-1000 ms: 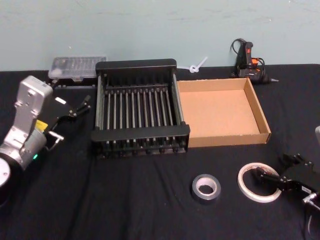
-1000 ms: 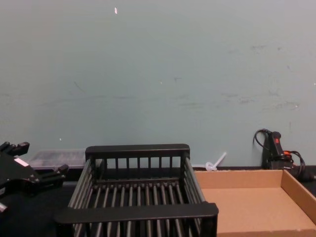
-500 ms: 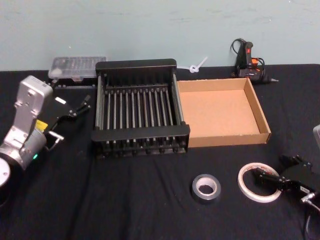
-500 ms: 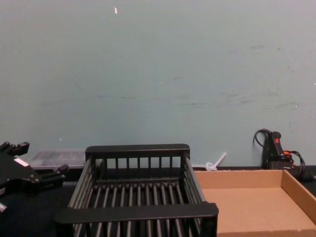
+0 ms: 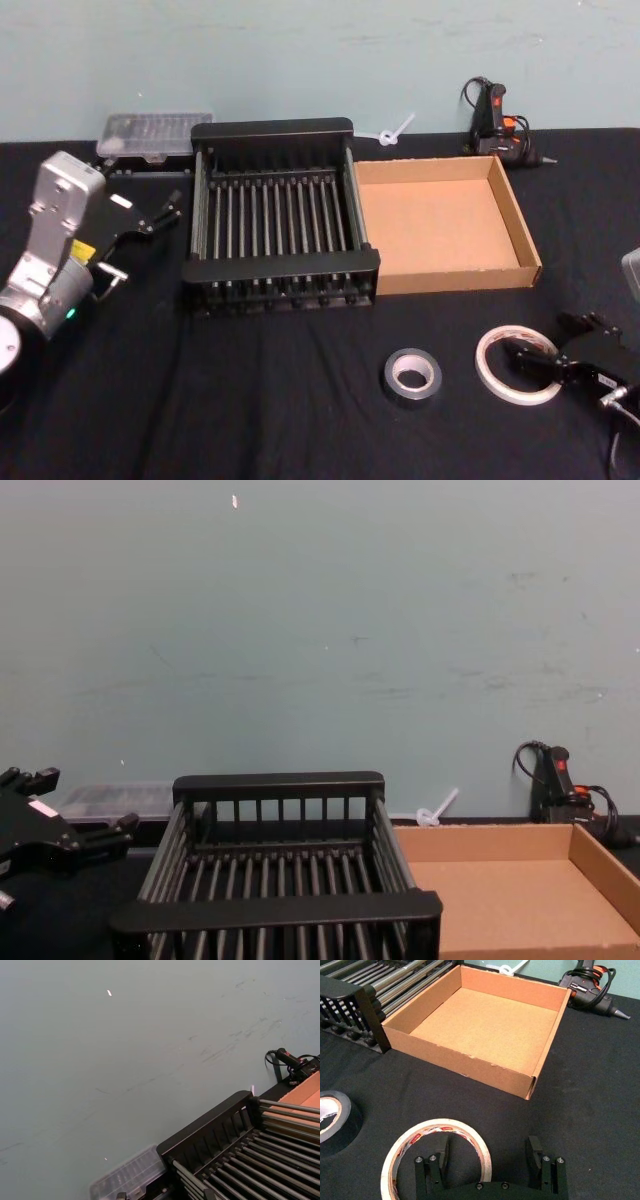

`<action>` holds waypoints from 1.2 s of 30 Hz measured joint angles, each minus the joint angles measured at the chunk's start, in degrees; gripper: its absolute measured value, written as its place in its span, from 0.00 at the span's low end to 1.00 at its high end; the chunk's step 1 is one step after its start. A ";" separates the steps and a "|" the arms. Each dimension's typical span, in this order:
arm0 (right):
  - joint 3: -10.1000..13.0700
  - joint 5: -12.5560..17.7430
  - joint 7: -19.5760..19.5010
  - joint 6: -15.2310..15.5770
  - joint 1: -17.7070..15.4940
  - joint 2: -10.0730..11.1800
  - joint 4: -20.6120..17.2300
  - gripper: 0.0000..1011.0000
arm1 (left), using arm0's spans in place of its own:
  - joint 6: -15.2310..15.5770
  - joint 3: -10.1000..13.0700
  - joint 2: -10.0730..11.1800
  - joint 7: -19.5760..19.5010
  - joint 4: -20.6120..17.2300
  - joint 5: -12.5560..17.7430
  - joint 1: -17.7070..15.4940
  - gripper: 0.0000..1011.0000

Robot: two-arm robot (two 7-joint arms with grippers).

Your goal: Pick up the white tape and place it into the black box , Pick up the silver tape and place it into the brown box.

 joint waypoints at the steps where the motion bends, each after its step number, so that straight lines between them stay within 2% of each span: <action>1: -0.01 -0.06 0.14 0.05 0.00 0.00 0.04 0.99 | 0.00 0.00 0.00 0.00 0.00 0.00 0.00 0.99; 36: -0.19 -0.15 0.79 0.46 0.40 -0.40 0.76 0.99 | 0.00 0.00 0.00 0.00 0.00 0.00 0.00 0.99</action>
